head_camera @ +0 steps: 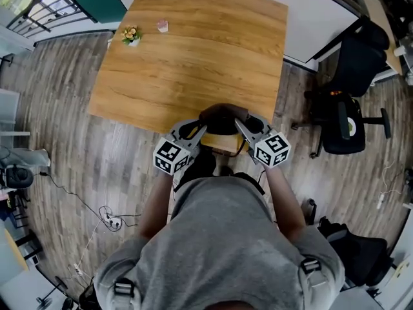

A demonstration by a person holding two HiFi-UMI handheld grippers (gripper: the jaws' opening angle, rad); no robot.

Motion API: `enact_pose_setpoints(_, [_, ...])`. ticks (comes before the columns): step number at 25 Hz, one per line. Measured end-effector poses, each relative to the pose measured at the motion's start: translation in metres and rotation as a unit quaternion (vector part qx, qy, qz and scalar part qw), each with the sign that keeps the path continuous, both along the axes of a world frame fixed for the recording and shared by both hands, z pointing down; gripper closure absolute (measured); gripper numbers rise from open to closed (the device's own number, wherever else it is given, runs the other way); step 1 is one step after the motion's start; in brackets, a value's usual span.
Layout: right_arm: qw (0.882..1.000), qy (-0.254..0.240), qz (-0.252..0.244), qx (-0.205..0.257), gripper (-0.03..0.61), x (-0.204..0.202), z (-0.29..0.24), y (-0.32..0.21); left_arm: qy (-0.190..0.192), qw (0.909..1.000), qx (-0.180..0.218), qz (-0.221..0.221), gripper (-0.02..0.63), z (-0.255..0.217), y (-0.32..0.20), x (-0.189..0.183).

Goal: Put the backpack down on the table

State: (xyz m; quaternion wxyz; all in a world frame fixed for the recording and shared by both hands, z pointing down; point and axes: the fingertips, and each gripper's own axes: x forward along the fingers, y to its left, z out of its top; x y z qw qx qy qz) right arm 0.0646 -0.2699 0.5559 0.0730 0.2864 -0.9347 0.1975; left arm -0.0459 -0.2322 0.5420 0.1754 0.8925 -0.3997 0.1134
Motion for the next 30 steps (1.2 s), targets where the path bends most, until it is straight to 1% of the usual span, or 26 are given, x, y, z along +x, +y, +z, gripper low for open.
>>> enact_pose_setpoints(7, [1.000, 0.015, 0.023, 0.004, 0.463, 0.001, 0.008, -0.021, 0.004, 0.9998, -0.011, 0.015, 0.543, 0.011, -0.026, 0.001])
enact_pose_setpoints(19, [0.997, 0.061, 0.037, 0.021, 0.462, -0.004, 0.032, -0.048, -0.012, 0.9981, -0.028, 0.053, 0.543, 0.036, -0.056, -0.002])
enact_pose_setpoints(30, [0.995, 0.082, 0.054, 0.011, 0.460, -0.008, 0.049, -0.069, -0.019, 0.9959, -0.040, 0.079, 0.543, 0.052, -0.083, -0.007])
